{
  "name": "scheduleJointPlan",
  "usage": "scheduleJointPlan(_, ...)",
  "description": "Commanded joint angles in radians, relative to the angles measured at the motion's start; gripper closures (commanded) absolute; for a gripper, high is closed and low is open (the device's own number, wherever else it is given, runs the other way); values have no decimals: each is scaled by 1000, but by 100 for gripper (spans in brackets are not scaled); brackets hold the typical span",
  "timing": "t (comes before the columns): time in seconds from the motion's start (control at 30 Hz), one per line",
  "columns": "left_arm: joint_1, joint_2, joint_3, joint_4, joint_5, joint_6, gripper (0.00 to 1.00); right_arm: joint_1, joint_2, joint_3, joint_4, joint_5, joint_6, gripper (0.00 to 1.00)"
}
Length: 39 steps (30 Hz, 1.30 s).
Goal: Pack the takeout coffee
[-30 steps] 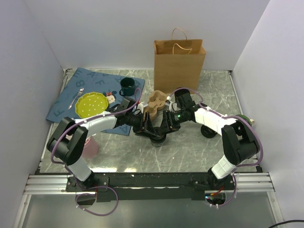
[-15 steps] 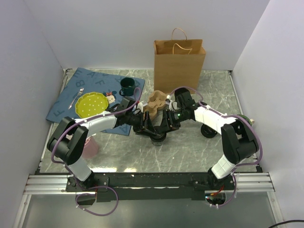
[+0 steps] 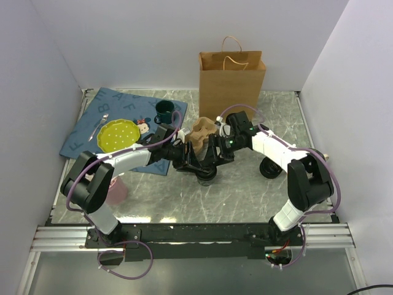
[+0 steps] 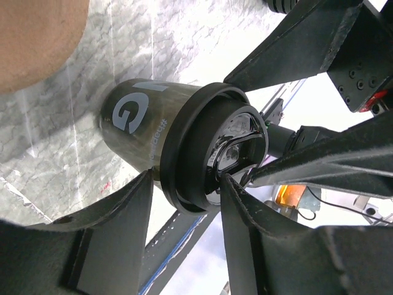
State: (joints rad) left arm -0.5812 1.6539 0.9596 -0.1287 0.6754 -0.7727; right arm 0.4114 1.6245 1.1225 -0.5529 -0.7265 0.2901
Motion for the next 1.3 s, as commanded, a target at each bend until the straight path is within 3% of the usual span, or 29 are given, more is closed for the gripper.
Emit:
scheduleJointPlan(0.0,1,53,-30,-48,-149,39,50,-26,-55,13,-38,-1,-5,25)
scheduleJointPlan(0.43,1,78,-35,-54,-158,39,51,-28,-61,-122,41,-54,27,33)
scheduleJointPlan(0.6,1,87,-36,-60,-168,38,52,-29,-49,-170,80,-62,24,46)
scheduleJointPlan(0.8,1,101,-41,-69,-181,39,52,-42,-15,-227,137,-65,0,55)
scheduleJointPlan(1.27,1,92,-24,-115,-198,50,52,-63,11,-279,153,-44,-89,62)
